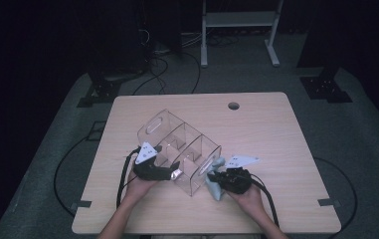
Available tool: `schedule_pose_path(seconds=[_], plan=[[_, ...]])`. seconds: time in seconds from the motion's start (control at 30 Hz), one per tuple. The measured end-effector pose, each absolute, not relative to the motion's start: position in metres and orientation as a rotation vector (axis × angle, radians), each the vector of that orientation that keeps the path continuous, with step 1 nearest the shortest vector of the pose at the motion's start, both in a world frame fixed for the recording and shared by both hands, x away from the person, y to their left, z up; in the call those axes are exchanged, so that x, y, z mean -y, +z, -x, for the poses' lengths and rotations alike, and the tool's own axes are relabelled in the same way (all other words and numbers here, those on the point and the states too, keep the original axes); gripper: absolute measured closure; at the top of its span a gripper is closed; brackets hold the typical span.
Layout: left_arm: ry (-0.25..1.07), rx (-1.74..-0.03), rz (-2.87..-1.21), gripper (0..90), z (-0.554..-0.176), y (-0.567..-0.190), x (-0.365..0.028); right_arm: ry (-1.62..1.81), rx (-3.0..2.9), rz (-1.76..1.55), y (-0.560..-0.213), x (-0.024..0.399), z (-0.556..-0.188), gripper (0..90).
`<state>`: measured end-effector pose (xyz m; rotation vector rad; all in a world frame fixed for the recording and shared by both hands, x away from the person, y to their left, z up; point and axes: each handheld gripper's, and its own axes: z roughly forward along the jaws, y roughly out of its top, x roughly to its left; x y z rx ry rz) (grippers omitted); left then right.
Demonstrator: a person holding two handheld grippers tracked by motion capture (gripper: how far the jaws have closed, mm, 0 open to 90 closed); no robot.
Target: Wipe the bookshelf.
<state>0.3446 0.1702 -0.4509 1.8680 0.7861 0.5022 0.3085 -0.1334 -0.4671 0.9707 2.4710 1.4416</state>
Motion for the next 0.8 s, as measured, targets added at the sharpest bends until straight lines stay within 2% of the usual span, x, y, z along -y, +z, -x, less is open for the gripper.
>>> schedule_pose_path(seconds=[0.2,0.53,0.8], plan=[[0.494,-0.785,-1.872,6.8,-0.344,-0.451,-0.172,1.406,-2.571,-0.69,-0.454,0.101,-0.281,83.7],[0.503,-0.786,-1.868,6.8,-0.345,-0.451,-0.172,1.37,-2.447,-0.961,-0.471,0.143,-0.323,83.4],[0.497,-0.79,-1.868,6.7,-0.345,-0.45,-0.174,1.35,-2.542,-0.838,-0.474,0.117,-0.302,83.4]])
